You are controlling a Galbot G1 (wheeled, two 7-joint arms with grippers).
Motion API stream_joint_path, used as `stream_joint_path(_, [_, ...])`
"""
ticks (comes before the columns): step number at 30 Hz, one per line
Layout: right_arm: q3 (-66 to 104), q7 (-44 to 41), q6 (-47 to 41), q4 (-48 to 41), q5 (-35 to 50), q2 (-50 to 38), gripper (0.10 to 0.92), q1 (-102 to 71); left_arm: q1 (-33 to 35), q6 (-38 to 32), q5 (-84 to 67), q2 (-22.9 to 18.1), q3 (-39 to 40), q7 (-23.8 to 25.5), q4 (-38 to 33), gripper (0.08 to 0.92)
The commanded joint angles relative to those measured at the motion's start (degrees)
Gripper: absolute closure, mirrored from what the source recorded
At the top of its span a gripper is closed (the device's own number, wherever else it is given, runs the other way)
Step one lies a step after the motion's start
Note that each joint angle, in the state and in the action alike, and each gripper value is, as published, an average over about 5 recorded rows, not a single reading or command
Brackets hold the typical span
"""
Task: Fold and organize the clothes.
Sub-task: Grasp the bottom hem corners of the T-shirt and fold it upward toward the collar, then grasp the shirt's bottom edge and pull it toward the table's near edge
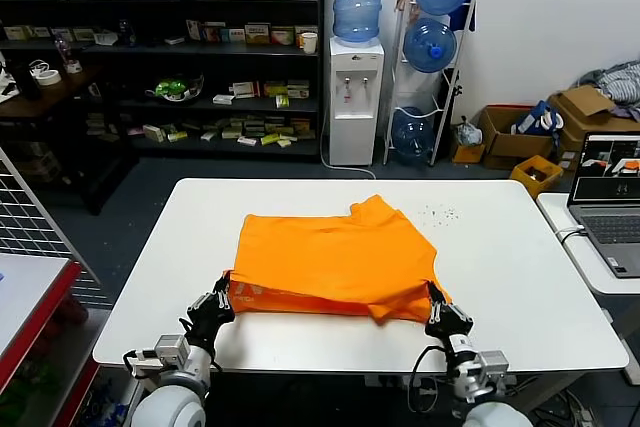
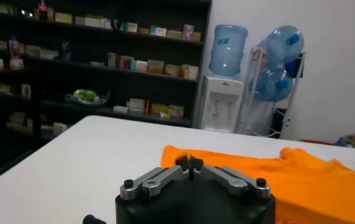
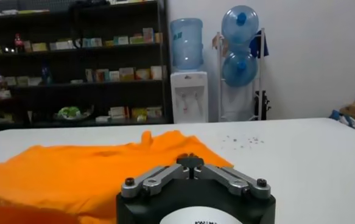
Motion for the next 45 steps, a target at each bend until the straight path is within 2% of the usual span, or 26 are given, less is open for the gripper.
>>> stream_joint_path(1, [-1.27, 0.23, -1.05, -4.98, 0.54, 0.26, 0.901, 7.52, -4.22, 0.32, 1.82, -0.42, 0.84, -0.84, 3.81, 0.908])
stream_joint_path(7, [-1.92, -0.16, -1.31, -7.01, 0.37, 0.53, 0.901, 9.10, -4.54, 1.00, 1.47, -0.34, 1.53, -0.41, 4.72, 0.908])
stream_joint_path(9, [-2.22, -0.72, -1.28, -7.77, 0.37, 0.67, 0.885, 9.68, -4.89, 1.28, 1.37, -0.45, 1.59, -0.20, 5.50, 0.908])
stream_joint_path(12, [-2.66, -2.26, -0.50, -8.98, 0.30, 0.80, 0.818, 10.41, -5.40, 1.61, 1.39, -0.74, 1.40, 0.02, 6.48, 0.886])
stream_joint_path(19, [-2.57, -5.58, 1.32, -7.84, -0.58, -0.19, 0.619, 8.67, -3.11, 1.95, 1.68, -0.14, 0.06, 0.31, 4.04, 0.696])
stream_joint_path(26, [1.20, -7.11, 1.46, -4.31, -1.35, -3.88, 0.411, 0.62, 4.45, 2.02, -0.30, 1.37, -0.83, 0.92, -0.13, 0.514])
stream_joint_path(29, [3.26, -7.73, 1.25, -4.09, -0.30, -5.85, 0.325, -2.89, 6.61, 1.97, -1.36, 1.21, -0.83, 1.71, 0.55, 0.428])
stream_joint_path(33, [5.19, -7.76, 0.05, -4.83, 1.91, -7.12, 0.230, -5.30, 6.31, 2.05, -2.48, 0.37, -0.52, 2.51, 3.11, 0.298])
stream_joint_path(38, [5.71, -7.66, -1.95, -4.87, 3.84, -7.03, 0.204, -5.30, 3.95, 2.23, -3.10, -0.35, -0.25, 2.72, 6.32, 0.189])
stream_joint_path(45, [4.53, -7.57, -4.68, -6.14, 6.13, -6.11, 0.203, -2.60, 1.53, 2.32, -3.04, -0.08, -0.73, 2.72, 8.89, 0.177])
